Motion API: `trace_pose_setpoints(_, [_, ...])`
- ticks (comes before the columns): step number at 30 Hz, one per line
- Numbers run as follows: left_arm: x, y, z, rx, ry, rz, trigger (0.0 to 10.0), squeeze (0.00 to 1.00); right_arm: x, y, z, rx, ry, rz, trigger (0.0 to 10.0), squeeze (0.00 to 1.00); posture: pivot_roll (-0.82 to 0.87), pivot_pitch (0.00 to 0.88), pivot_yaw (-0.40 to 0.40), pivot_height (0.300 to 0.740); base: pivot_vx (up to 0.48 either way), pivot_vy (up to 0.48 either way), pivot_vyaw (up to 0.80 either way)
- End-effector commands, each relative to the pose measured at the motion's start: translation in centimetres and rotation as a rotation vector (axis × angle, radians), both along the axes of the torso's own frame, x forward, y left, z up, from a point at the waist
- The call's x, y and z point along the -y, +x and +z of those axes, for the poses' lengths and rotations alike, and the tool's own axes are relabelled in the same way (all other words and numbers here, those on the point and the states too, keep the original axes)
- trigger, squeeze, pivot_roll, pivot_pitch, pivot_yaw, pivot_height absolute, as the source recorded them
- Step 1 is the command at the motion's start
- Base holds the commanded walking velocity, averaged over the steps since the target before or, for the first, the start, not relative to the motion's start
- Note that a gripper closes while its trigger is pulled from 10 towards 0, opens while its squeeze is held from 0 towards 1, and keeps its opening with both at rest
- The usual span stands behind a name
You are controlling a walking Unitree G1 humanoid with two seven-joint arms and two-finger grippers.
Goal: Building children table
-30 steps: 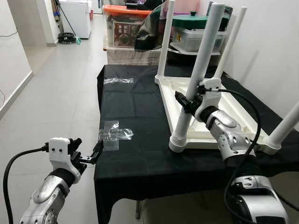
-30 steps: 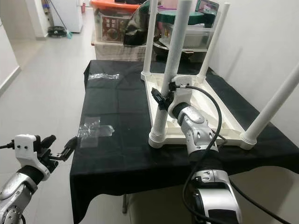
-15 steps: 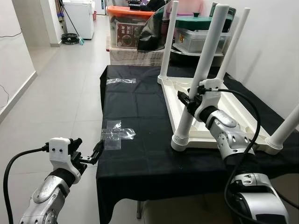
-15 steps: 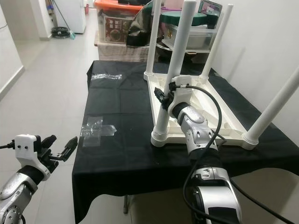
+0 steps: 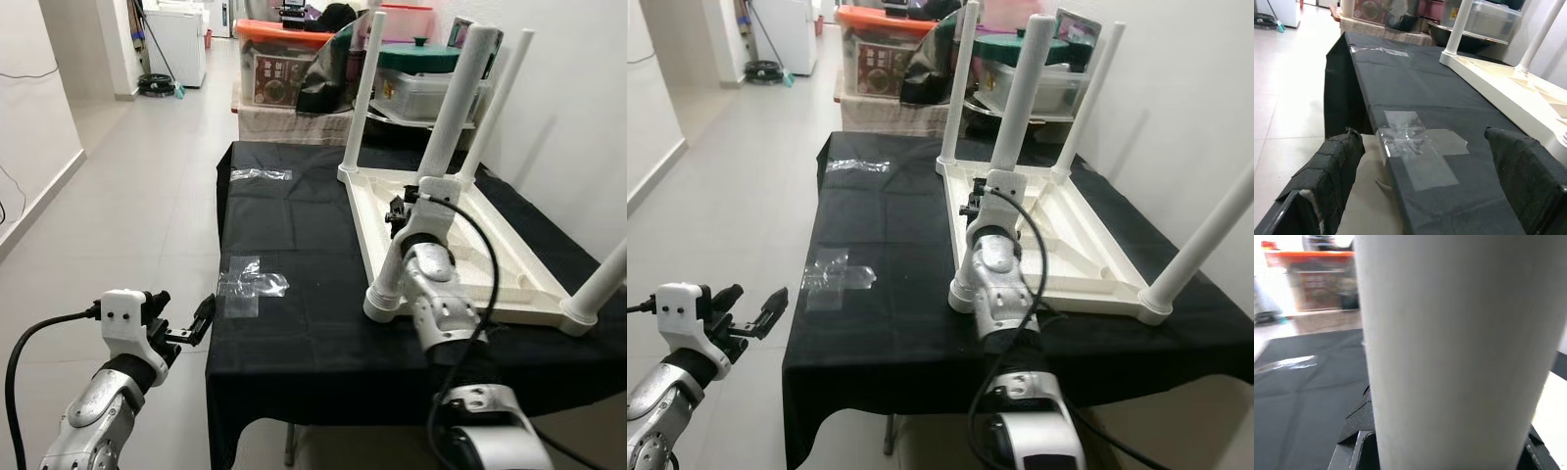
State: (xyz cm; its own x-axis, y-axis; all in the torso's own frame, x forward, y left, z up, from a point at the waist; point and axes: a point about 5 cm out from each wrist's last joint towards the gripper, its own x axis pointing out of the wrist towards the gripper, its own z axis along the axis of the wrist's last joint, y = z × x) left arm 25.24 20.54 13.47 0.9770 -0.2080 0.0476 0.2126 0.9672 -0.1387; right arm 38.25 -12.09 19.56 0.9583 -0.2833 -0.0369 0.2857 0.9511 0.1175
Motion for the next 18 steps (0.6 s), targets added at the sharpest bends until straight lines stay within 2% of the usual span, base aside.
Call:
trace_pose_setpoints(1, [0.2,0.2,-0.3,-0.012,0.000,-0.001,10.0,0.00,-0.3,-0.9,-5.4,-0.236,0.056,-0.036,0.0,0.00,0.07,0.000,-0.084,0.740,0.000,0.000,0.00])
trace_pose_setpoints(9, [0.3,0.1,-0.5,-0.013,-0.006,0.020,10.0,0.00,-2.3,-1.1,-6.0,-0.314,0.128,-0.108,0.0,0.00,0.08,0.000,-0.108,0.740,0.000,0.000,0.00])
trace_pose_setpoints(18, [0.3,-0.1,-0.6,-0.019,-0.009,0.023,10.0,0.00,-2.8,-1.1,-5.2,-0.282,0.124,-0.101,0.0,0.00,0.08,0.000,-0.106,0.740,0.000,0.000,0.00])
